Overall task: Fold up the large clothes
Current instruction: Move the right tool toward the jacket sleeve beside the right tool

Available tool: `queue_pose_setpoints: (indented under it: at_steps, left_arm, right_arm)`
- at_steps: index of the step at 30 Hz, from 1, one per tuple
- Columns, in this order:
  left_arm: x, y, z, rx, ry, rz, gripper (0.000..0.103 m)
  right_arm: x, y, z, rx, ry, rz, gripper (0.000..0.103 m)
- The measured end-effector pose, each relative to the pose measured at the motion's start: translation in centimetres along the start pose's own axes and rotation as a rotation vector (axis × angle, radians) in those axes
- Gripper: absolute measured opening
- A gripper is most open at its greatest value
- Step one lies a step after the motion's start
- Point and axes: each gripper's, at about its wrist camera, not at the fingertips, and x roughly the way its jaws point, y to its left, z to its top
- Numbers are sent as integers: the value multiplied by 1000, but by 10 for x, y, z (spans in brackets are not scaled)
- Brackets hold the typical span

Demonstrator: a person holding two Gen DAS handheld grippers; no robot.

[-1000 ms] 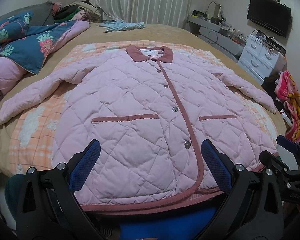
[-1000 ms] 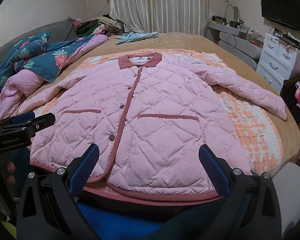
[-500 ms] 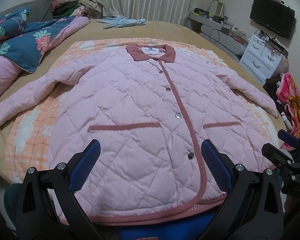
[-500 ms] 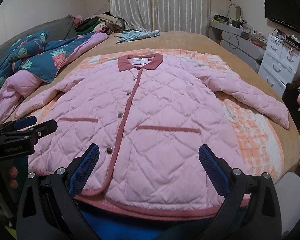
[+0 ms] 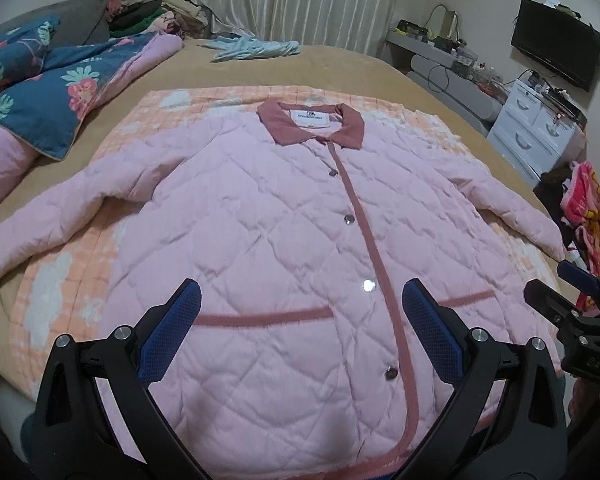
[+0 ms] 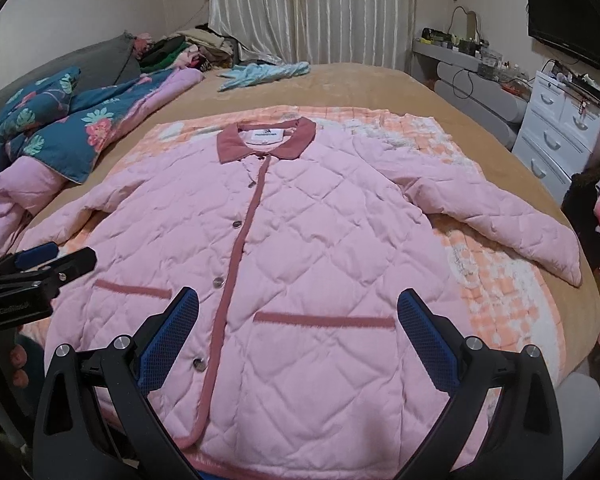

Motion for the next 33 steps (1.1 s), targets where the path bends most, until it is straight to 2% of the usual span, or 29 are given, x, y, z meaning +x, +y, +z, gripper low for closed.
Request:
queue_pose_setpoints:
  at_steps: [9,15,33]
  left_arm:
    - [25,-7,35,3,22,-10,95]
    - [40,-13,58,2,23,-6,95]
    - [105,-63,109,31,69,-15,95]
  right_arm:
    - [17,-17,40,57,-25,-16,99]
    - [24,-43,66,117,-62,-45,99]
    - [65,-157,95,361,-92,-155,99]
